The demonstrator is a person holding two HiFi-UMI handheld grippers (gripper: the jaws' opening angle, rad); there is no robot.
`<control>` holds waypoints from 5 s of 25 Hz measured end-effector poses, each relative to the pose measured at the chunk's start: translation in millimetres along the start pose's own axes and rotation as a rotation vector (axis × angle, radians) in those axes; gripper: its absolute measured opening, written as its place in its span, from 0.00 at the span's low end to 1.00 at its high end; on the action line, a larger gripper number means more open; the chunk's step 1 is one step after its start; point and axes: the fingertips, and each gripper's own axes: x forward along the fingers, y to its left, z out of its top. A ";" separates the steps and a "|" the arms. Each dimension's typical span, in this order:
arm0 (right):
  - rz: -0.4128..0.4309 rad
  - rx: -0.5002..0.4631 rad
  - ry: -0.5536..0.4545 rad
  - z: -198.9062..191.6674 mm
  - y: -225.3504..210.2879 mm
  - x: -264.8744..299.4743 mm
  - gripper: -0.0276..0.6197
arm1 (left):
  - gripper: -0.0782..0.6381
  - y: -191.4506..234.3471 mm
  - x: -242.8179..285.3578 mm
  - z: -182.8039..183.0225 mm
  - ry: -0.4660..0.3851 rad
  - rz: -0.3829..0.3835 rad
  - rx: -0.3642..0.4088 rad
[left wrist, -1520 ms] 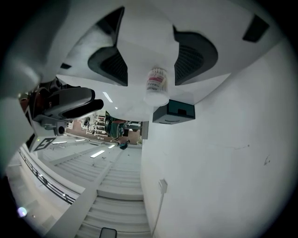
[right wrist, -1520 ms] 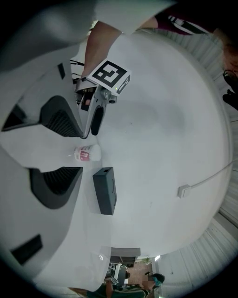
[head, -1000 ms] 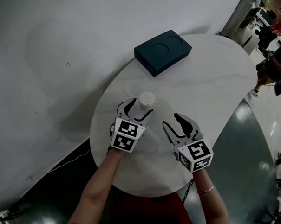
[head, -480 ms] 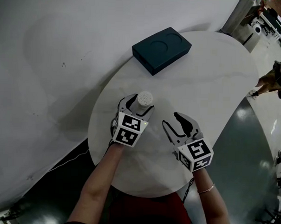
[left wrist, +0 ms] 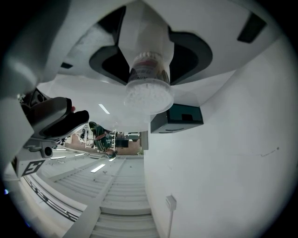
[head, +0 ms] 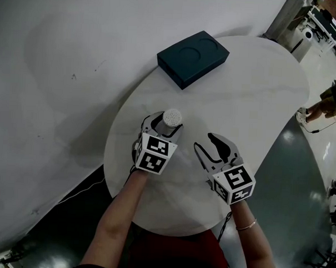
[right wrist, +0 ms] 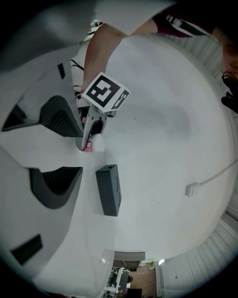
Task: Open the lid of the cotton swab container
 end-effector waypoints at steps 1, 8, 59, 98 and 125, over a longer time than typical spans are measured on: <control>0.001 -0.001 0.001 -0.7 0.2 0.1 0.34 | 0.50 -0.5 -0.2 0.2 0.000 -0.002 0.003; 0.013 -0.014 0.008 -0.7 5.4 -5.6 0.34 | 0.49 -6.1 -8.5 5.1 -0.018 -0.037 0.008; 0.445 -0.392 -0.025 39.0 127.9 -92.5 0.41 | 0.49 -136.5 -156.3 15.4 -0.025 -0.343 0.149; 0.589 -0.519 0.131 17.6 129.2 -99.1 0.42 | 0.48 -167.7 -154.8 7.3 0.026 -0.450 0.326; 0.655 -0.368 0.127 28.2 122.6 -96.3 0.42 | 0.46 -160.6 -147.4 4.0 0.013 -0.409 0.335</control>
